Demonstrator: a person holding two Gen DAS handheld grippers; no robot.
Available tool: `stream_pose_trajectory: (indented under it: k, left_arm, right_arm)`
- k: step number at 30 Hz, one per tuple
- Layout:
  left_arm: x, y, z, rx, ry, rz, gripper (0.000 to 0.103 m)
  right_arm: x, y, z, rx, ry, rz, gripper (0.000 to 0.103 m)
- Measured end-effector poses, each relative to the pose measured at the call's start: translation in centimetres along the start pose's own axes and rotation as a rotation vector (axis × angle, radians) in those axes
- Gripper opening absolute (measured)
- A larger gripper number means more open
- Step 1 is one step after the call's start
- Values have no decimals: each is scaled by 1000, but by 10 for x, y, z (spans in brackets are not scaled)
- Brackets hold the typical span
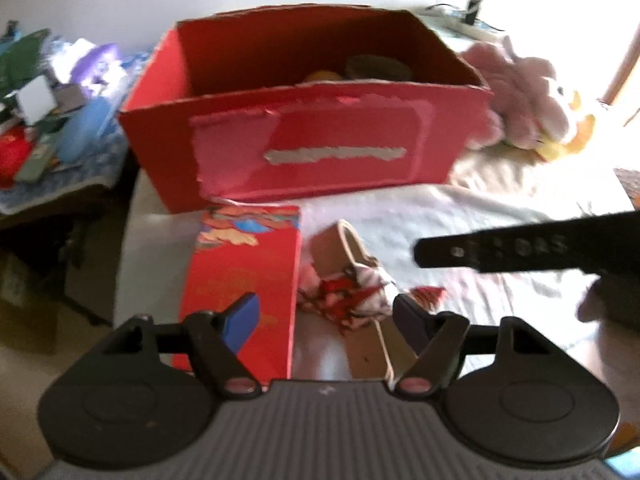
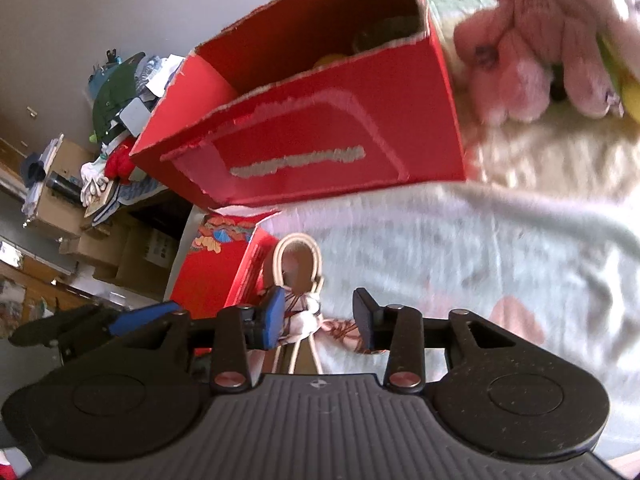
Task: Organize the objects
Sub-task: 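Grasp the cream strap tied with red-white ribbon with the right gripper, then lift the strap with the right gripper and carry it over the box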
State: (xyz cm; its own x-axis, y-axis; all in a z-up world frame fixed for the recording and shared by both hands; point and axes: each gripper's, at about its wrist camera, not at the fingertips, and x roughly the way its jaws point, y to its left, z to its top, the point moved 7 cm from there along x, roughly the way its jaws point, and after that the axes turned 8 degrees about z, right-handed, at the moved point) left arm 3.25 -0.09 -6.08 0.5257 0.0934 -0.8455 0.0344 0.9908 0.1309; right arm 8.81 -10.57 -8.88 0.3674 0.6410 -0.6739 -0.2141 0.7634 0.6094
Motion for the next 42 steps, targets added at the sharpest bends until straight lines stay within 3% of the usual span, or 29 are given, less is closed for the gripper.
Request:
stream_pose_trajectory:
  k: [4,11,16,20,31,35,42]
  left_arm:
    - [0,-11,-7,31,-25,-121,73]
    - [16,-23,-11,48,18,-204,78]
    - [31,-30,-11,27,55,-222,82]
    - [46,-37,-11,8,93,-201,72]
    - [49,-41,-8,-24,75,-173,73]
    - [56,-35,-7,-65,90,-156,80]
    - [57,-39,-3,-98,92,-185,76]
  right_arm:
    - [5,-3,-9,28,1,2,47]
    - [11,-8,-15,56,23,46,49]
    - [14,-11,-15,41,47,112,49]
    - [21,-15,-13,31,89,133,51]
    - [38,-9,-11,-41,195,202,49]
    - [38,-10,-8,-60,215,225,36]
    - [25,-19,-1,-68,236,243,28]
